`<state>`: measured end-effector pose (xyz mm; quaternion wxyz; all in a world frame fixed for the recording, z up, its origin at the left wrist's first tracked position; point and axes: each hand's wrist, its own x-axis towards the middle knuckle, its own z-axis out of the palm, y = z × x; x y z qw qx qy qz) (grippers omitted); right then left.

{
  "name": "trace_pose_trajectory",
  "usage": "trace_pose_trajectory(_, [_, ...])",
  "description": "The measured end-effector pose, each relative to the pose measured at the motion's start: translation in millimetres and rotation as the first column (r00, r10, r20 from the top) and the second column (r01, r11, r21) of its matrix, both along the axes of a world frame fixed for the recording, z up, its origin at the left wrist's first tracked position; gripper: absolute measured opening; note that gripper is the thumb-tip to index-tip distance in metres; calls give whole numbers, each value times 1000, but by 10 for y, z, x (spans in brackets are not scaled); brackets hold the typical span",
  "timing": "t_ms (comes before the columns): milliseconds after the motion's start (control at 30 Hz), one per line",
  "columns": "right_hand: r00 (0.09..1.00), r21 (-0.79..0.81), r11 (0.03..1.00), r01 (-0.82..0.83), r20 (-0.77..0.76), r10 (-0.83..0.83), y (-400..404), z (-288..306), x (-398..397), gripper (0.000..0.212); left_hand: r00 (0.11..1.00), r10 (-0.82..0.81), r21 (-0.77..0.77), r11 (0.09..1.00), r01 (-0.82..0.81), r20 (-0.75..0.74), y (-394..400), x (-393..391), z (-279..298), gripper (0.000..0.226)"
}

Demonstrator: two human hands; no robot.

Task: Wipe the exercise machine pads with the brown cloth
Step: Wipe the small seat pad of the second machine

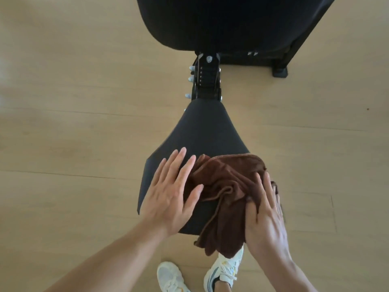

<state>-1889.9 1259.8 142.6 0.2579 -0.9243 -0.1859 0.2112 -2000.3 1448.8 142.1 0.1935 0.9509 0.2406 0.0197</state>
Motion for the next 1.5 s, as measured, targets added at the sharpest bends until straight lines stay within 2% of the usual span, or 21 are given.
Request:
trace_pose_trajectory(100, [996,27,999,42,-84,-40,222,-5,226,59,1000,-15,42,999,14,27,-40,-9,-34,61])
trace_pose_trajectory(300, [1000,-147,989,-1,2,2,815,-21,683,45,999,-28,97,995,24,40,-48,-6,-82,59])
trace_pose_trajectory(400, [1000,-200,980,-2,-17,-1,1185,-70,917,39,996,-39,109,994,30,84,-55,-24,-109,58])
trace_pose_trajectory(467, [1000,-183,983,-1,-18,-2,1445,-113,1065,38,993,-37,123,992,24,109,-61,-28,-128,58])
trace_pose_trajectory(567, [1000,-65,998,-4,11,5,1869,-207,1213,40,990,-19,126,992,1,142,-70,-34,-150,58])
trace_pose_trajectory(667, [988,12,992,-123,98,121,2215,-240,1234,40,985,5,125,992,-27,174,-69,-48,-171,59])
trace_pose_trajectory(767, [962,4,972,-236,145,233,2343,-242,1196,37,977,27,130,990,-55,209,-58,-73,-197,59])
trace_pose_trajectory(867, [924,-42,938,-344,161,346,2363,-251,1161,41,963,52,130,988,-89,265,-70,-84,-205,59])
trace_pose_trajectory(967, [848,-147,860,-489,153,508,2436,-251,1040,51,935,94,117,983,-142,343,-69,-86,-180,55])
trace_pose_trajectory(1033, [809,-178,816,-551,128,574,2481,-226,895,52,895,182,85,968,-236,407,-59,-85,-170,53])
trace_pose_trajectory(1100, [792,-174,795,-580,105,601,2459,-190,727,50,789,395,-52,905,-422,471,-33,-75,-142,53])
trace_pose_trajectory(1133, [780,-164,783,-600,95,618,2424,-171,636,49,678,550,-195,826,-529,488,-7,-71,-106,56])
trace_pose_trajectory(1167, [760,-158,762,-628,85,645,2375,-146,534,49,528,714,-372,694,-616,460,28,-68,-45,58])
trace_pose_trajectory(1200, [733,-151,734,-662,72,676,2321,-119,421,49,371,849,-524,525,-670,377,66,-81,22,58])
trace_pose_trajectory(1233, [705,-129,706,-697,56,707,2260,-93,301,49,246,929,-612,367,-701,276,105,-122,69,56])
trace_pose_trajectory(1267, [678,-97,678,-729,38,734,2187,-62,177,48,174,965,-648,261,-716,196,135,-189,93,53])
trace_pose_trajectory(1300, [648,-60,648,-760,23,762,2099,-33,56,47,155,976,-650,218,-728,155,147,-289,106,49])
trace_pose_trajectory(1333, [607,-26,607,-794,19,795,2006,-3,-76,46,168,975,-631,221,-744,143,153,-408,123,47])
trace_pose_trajectory(1433, [443,-10,444,-896,63,894,1711,59,-496,43,281,946,-547,322,-773,159,143,-774,180,43])
trace_pose_trajectory(1500, [407,-30,411,-911,85,909,1512,64,-644,44,375,916,-489,396,-777,144,122,-907,199,45])
